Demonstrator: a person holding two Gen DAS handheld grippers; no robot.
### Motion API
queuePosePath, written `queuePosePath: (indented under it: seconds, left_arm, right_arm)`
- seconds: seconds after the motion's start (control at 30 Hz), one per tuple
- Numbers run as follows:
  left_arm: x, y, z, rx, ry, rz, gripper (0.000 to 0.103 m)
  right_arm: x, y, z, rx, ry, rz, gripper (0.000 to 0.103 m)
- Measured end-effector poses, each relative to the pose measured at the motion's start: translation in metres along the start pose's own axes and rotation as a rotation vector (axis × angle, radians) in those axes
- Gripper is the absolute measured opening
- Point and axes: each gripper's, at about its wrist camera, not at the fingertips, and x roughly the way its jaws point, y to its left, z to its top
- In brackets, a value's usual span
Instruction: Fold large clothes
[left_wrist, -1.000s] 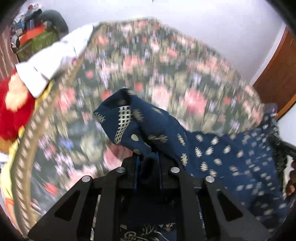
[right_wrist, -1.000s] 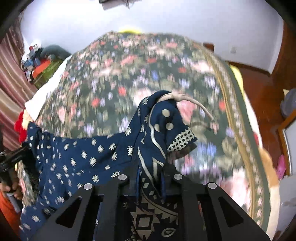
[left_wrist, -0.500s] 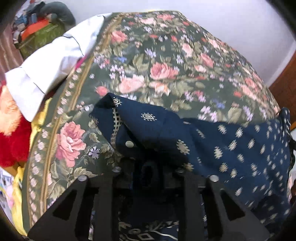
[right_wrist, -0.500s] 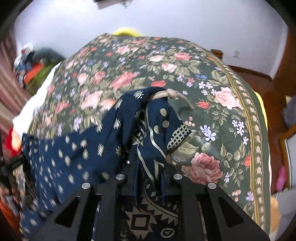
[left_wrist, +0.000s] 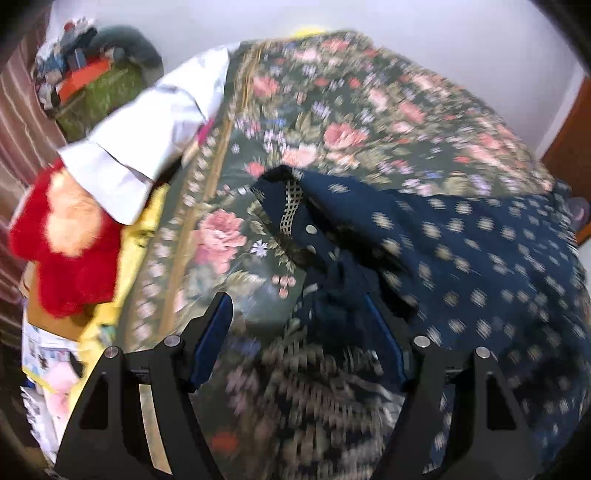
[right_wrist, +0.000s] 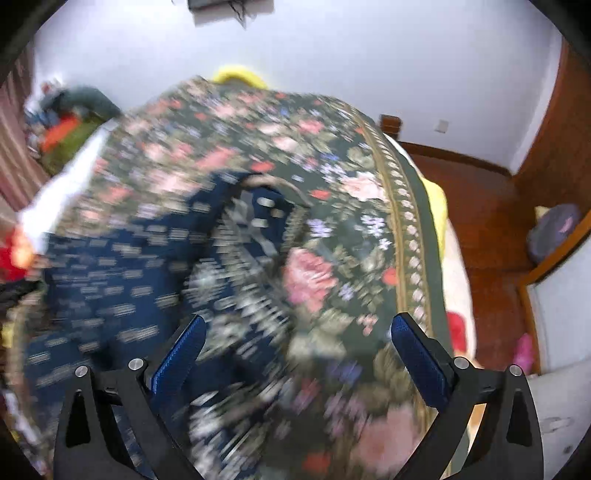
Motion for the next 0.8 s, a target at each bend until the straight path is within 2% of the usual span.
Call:
queuePosePath:
  seconds: [0.13,0.27,0.4,0.5,0.6,0.8]
  left_arm:
    - [-0.064,-0.003,-0.019,0.025,-0.065,-0.011,0.073]
    - [-0.127,-0.011,-0.046,0.044,-0.122,-0.061,0.073]
    - [-0.18,-0.023,-0.084,0.077,-0.167,-0.105,0.073]
    - [-0.198,-0.031,-0.113,0.1,-0.163,-0.133,0.078]
    - [-0.202,-0.034,-0.145,0.104,-0.132,-0.151,0.079]
    - [-0.172,-0.027,-0.205,0.074,-0.006,-0.14,0.079]
  right_arm:
    - [-0.069,0.012,-0.019,-0.018,-0.041,0.1,0.1]
    - [-0.131,0.029,-0.046,-0.065,-0.08,0.136,0.1]
    - [-0.178,0.054,-0.084,-0.128,-0.073,0.176,0.1]
    - [-0.195,0.067,-0.116,-0.159,-0.06,0.19,0.1]
    - [-0.2,0.075,-0.147,-0.179,-0.038,0.197,0.1]
    - [-0.168,0.069,-0.201,-0.104,0.089,0.247,0.1]
